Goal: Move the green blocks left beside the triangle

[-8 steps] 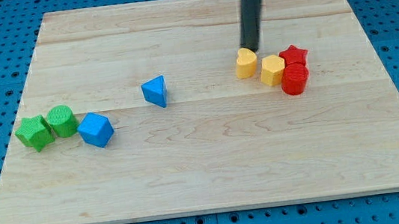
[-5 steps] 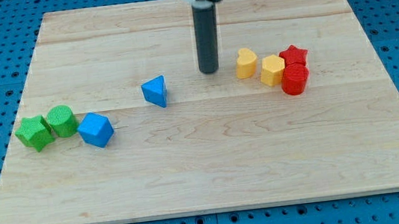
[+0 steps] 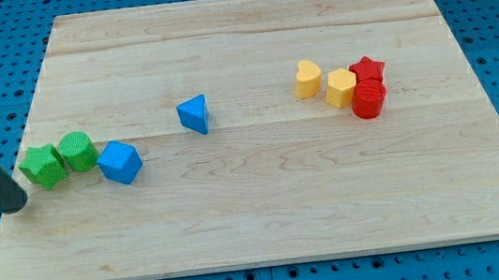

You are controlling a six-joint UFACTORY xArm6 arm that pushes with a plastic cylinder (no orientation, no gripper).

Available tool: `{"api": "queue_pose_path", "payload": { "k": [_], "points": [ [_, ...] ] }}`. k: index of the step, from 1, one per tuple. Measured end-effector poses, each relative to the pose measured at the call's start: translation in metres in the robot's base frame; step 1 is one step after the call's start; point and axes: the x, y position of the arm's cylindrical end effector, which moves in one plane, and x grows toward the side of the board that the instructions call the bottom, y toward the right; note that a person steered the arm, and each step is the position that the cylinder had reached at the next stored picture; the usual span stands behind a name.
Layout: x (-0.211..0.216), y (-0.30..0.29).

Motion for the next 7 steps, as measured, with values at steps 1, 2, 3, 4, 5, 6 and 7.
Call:
{"api": "queue_pose_path", "payload": {
  "k": [1,2,3,4,5,6,7],
  "points": [
    [-0.038,0.071],
    [-0.093,0.071],
    [-0.065,0.077],
    [-0.046,0.037],
    [-0.057,-0.020],
    [-0.084,0.012],
    [-0.088,0.030]
  ]
}}
